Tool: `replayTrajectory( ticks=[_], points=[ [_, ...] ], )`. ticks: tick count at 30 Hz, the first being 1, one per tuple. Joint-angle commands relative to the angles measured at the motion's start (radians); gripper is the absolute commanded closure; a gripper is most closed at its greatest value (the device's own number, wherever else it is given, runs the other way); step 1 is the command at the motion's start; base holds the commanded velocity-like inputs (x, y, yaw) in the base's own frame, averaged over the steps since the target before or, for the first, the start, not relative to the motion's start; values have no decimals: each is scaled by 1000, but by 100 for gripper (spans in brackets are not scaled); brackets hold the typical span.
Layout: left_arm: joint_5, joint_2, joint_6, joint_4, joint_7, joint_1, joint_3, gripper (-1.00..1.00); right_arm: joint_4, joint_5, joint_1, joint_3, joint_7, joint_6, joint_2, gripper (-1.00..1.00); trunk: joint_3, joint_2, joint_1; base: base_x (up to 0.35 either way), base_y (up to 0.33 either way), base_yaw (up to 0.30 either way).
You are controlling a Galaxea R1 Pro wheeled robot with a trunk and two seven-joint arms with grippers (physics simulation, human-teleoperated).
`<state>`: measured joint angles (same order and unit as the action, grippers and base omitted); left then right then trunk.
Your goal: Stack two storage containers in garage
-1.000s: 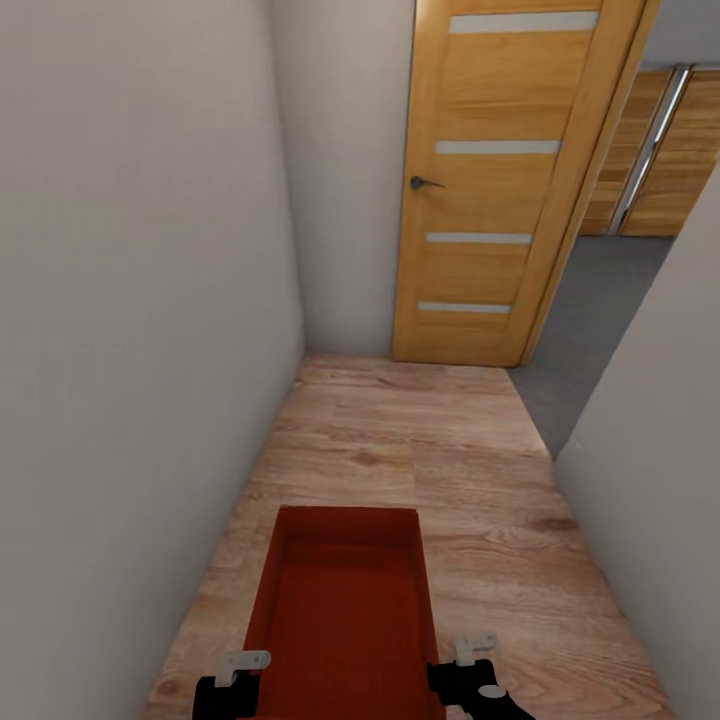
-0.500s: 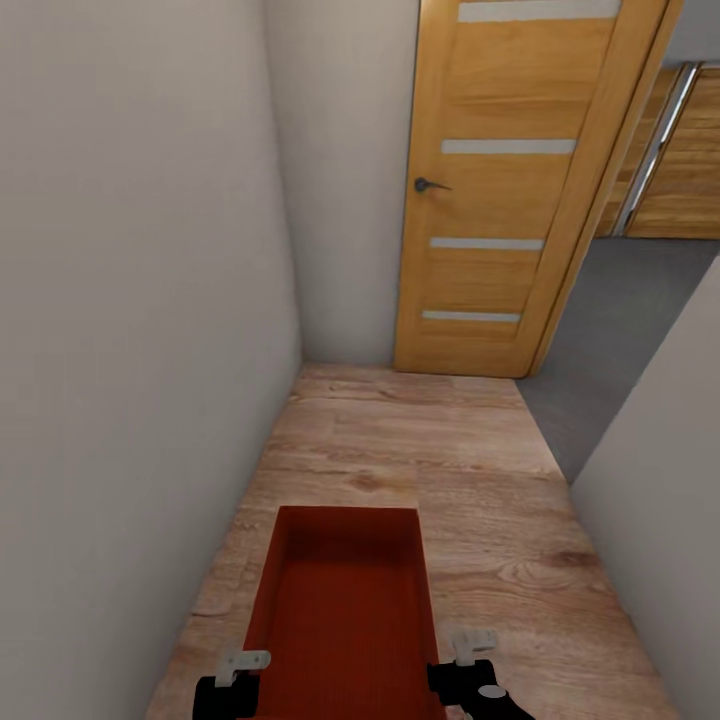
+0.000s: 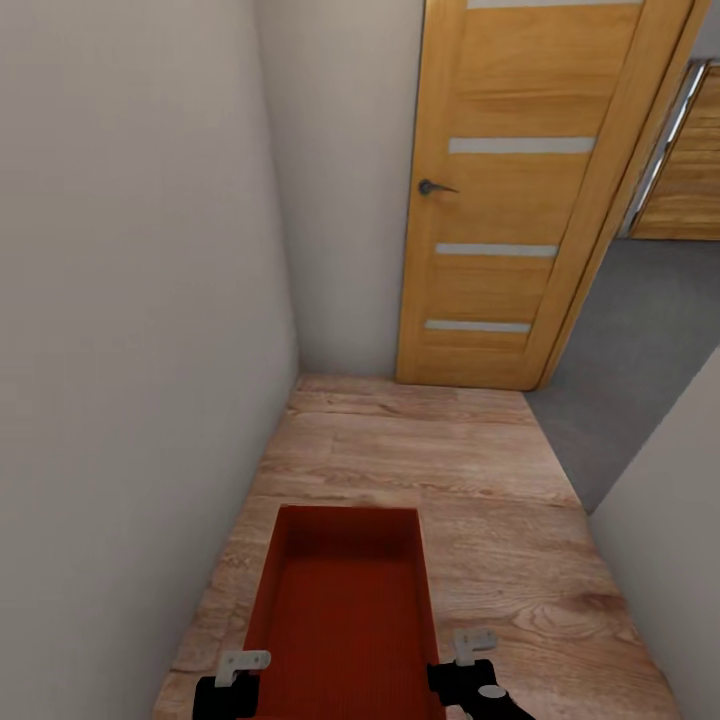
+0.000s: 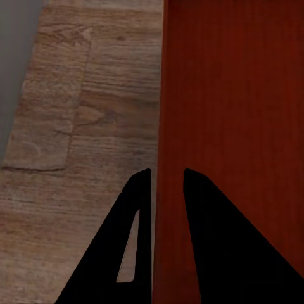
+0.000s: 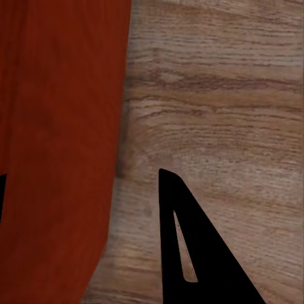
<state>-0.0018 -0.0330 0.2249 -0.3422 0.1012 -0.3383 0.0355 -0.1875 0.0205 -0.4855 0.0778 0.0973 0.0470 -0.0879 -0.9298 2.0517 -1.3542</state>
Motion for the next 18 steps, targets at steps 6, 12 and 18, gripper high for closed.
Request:
replayTrajectory(
  ticks=[6,12,18],
  points=[
    [0,1,4,0,15,-1,-5,100,1,4,-1,5,10,1,1,100,-1,0,0,308,0,-14],
    [0,1,4,0,14,-1,-5,100,1,4,-1,5,10,1,1,100,-1,0,0,77,0,-188],
    [0,1,4,0,14,-1,-5,100,1,4,-1,5,10,1,1,100,-1,0,0,5,0,-258]
  ],
)
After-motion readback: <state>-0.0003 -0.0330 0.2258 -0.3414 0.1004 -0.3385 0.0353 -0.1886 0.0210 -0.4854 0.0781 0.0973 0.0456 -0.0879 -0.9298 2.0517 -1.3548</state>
